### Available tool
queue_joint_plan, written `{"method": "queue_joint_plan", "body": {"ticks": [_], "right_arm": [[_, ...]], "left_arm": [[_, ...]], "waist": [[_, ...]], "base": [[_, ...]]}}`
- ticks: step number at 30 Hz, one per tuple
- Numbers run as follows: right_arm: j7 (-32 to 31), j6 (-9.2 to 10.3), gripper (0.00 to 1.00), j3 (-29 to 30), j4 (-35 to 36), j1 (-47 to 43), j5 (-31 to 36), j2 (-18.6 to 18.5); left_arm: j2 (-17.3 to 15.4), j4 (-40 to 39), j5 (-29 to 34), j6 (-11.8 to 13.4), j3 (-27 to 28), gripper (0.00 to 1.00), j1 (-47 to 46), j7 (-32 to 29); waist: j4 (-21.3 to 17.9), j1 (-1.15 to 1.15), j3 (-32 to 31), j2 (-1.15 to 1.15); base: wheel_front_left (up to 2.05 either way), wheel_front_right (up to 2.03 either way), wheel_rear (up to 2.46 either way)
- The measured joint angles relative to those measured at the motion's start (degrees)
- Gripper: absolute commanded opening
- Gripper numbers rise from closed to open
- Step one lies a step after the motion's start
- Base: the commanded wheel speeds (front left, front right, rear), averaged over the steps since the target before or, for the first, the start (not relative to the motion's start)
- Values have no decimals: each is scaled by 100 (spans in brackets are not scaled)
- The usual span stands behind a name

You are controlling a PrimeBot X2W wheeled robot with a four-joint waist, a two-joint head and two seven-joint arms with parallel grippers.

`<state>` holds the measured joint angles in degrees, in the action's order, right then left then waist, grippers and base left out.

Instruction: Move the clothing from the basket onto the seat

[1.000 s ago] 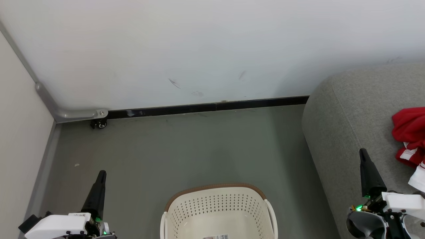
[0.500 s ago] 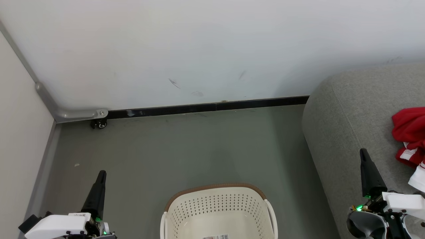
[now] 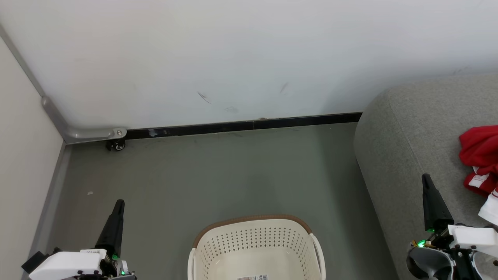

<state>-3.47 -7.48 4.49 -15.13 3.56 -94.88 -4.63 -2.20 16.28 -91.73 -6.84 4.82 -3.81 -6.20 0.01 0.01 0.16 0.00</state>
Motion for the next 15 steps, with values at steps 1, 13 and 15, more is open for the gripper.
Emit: {"method": "queue_joint_plan", "body": {"ticks": [1, 13, 15], "right_arm": [[0, 1, 0, 0, 0, 0, 0, 0], [-1, 1, 0, 9, -1, 0, 0, 1], [-1, 0, 0, 11, -1, 1, 0, 2]], "left_arm": [[0, 0, 0, 0, 0, 0, 0, 0], [0, -2, 0, 0, 0, 0, 0, 0], [0, -2, 0, 0, 0, 0, -1, 0]], "waist": [[0, 0, 0, 0], [0, 0, 0, 0], [0, 0, 0, 0]], "base": [[0, 0, 0], [0, 0, 0], [0, 0, 0]]}}
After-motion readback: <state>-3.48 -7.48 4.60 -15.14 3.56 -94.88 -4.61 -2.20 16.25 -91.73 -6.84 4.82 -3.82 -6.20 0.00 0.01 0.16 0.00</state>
